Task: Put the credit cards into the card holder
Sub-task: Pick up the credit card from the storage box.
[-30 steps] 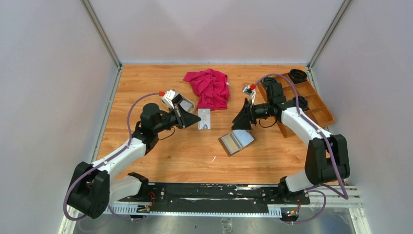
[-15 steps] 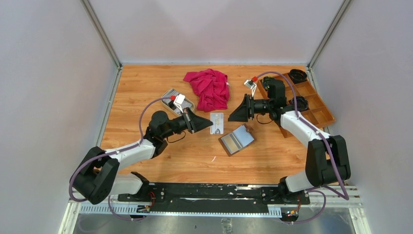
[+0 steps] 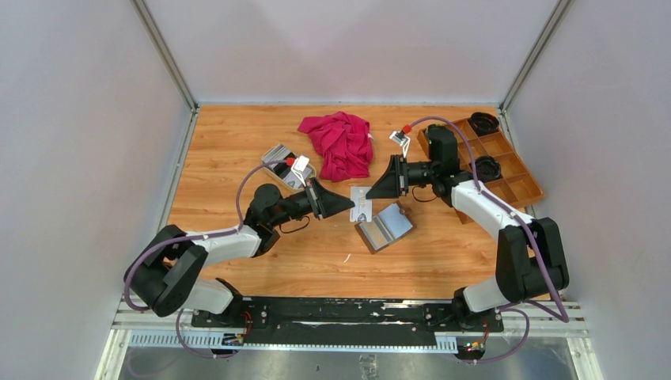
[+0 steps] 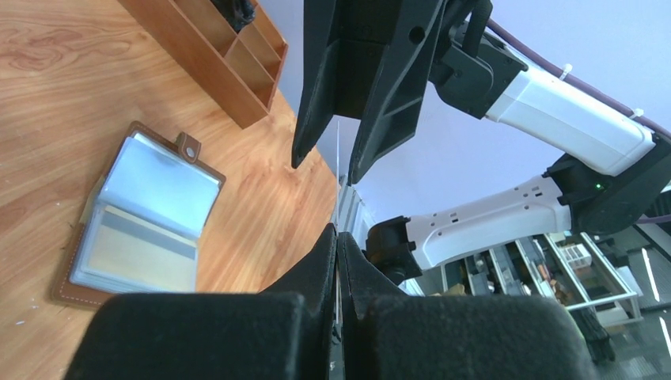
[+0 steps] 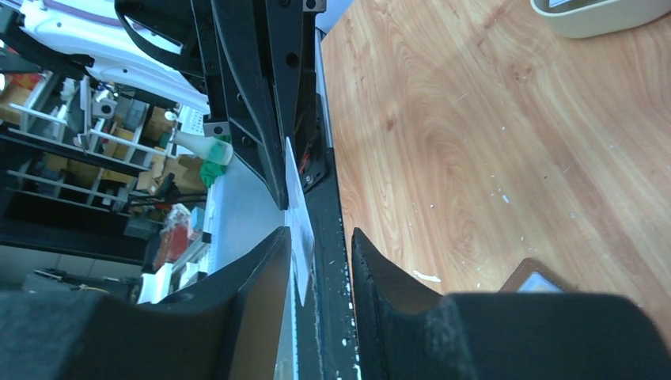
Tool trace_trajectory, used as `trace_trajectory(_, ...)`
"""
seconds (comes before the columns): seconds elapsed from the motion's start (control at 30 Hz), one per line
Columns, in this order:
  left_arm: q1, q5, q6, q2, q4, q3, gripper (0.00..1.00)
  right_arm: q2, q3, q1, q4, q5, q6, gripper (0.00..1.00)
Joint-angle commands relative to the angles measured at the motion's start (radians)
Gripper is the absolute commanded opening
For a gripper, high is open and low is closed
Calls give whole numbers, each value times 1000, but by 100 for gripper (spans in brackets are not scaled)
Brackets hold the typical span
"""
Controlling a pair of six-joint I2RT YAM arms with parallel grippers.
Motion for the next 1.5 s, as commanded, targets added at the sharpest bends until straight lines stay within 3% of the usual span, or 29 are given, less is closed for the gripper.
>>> trace_trajectory(0.0,-19,-10,-6,24,72,-13,0,10,8,16,21,-30,23,35)
trace_trajectory(0.1,-29,-14,-6,36,82,-18,0,12,10,16,27,-35,29,28)
trace_trajectory(0.2,-33,-20,-12,43,99,-29,0,16,12,16,39,-61,25,7)
trace_trajectory(0.27,-33,-29,-16,44,106,-41,3,18,22,15,20,-102,-27,0)
trace_trajectory(0.37,-33,-56,1,7,68,-70,23,20,72,10,-253,-160,-376,0)
trace_trajectory(0.43,-33,-91,63,-51,-22,-89,44,15,98,-15,-406,-140,-545,0)
trace_trajectory(0.53,-33,-160,154,-169,-181,-129,55,-3,98,-63,-515,-24,-665,0)
trace_trajectory(0.67,-33,-224,193,-286,-267,-196,55,-4,75,-94,-592,164,-744,0)
trace_trajectory(0.93,-114,-286,187,-261,-265,-228,56,109,78,-172,-665,168,-836,0)
trace_trajectory(1.2,-267,-464,219,-228,-257,-230,57,220,144,-202,-813,183,-955,0)
trace_trajectory(1.47,-354,-542,197,-95,-125,-222,57,256,162,-235,-905,172,-1046,0)
